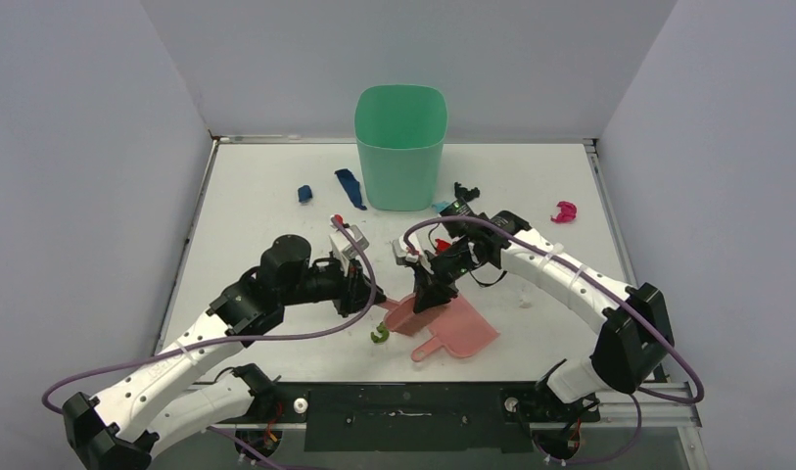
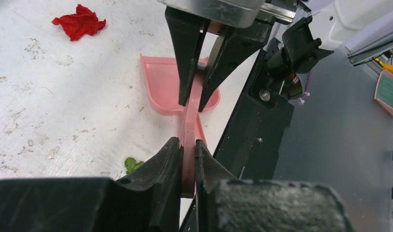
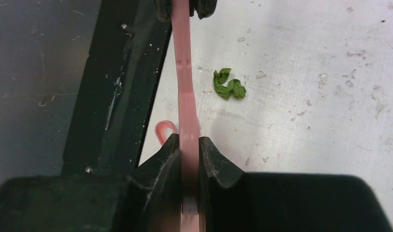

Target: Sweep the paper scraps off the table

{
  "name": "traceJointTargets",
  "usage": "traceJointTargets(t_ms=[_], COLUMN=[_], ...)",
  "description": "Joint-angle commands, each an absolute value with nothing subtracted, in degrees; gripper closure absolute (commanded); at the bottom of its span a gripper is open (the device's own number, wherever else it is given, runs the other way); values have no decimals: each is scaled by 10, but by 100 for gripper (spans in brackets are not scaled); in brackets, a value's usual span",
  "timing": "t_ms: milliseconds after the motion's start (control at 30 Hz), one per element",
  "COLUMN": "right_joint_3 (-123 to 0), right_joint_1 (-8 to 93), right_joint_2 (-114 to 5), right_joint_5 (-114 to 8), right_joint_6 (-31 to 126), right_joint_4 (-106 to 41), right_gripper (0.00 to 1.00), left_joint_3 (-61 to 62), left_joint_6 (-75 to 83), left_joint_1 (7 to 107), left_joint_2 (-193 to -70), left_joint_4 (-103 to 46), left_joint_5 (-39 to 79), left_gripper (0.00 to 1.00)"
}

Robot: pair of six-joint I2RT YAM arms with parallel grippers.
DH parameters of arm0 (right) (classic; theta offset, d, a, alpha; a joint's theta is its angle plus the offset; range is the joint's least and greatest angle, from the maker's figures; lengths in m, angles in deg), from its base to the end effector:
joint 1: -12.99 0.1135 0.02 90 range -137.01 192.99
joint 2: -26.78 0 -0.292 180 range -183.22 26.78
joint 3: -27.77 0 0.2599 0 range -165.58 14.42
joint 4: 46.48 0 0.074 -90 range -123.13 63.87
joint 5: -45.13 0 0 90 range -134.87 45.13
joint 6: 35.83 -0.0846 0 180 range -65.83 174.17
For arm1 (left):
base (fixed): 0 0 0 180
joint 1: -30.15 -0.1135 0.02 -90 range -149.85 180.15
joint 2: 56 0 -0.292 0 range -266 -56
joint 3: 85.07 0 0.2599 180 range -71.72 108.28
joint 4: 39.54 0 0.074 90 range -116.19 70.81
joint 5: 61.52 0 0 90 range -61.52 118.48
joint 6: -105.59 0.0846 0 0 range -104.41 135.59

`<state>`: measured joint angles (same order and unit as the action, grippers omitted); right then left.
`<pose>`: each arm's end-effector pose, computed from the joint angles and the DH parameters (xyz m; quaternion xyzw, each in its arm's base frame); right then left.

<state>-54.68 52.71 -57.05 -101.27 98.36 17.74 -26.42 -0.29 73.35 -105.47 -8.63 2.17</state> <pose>0.1845 0.2449 0.2875 -0.6502 0.5738 0.4543 0.2041 0.1391 -0.1820 0.3214 0.3144 0.7530 -0.4333 0.3825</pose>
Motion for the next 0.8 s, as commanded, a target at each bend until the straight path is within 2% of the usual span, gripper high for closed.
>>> traceJointTargets(t_ms=[0, 200, 267, 667, 767], right_joint_3=[-560, -612, -619, -623, -626], right_joint_1=[527, 532, 533, 533, 533], right_joint_2=[-583, -630, -643, -655, -657], right_joint_5=[-1063, -1060, -1063, -1085, -1085], right_joint_6=[1020, 1100, 1116, 1143, 1147], right_joint_4=[204, 318, 342, 364, 369], right_gripper=[94, 95, 95, 95, 95], left_joint_3=[-255, -229, -224, -247, -254], left_joint_6=[40, 110, 123, 127, 124], left_joint_1=[741, 775, 790, 844, 843], left_joint_2=[-1036, -1054, -1069, -1095, -1096], left_joint_4=[-104, -17, -2, -39, -51], left_joint_5=[-3, 7, 23, 89, 84], left_gripper=[86, 62, 60, 63, 71])
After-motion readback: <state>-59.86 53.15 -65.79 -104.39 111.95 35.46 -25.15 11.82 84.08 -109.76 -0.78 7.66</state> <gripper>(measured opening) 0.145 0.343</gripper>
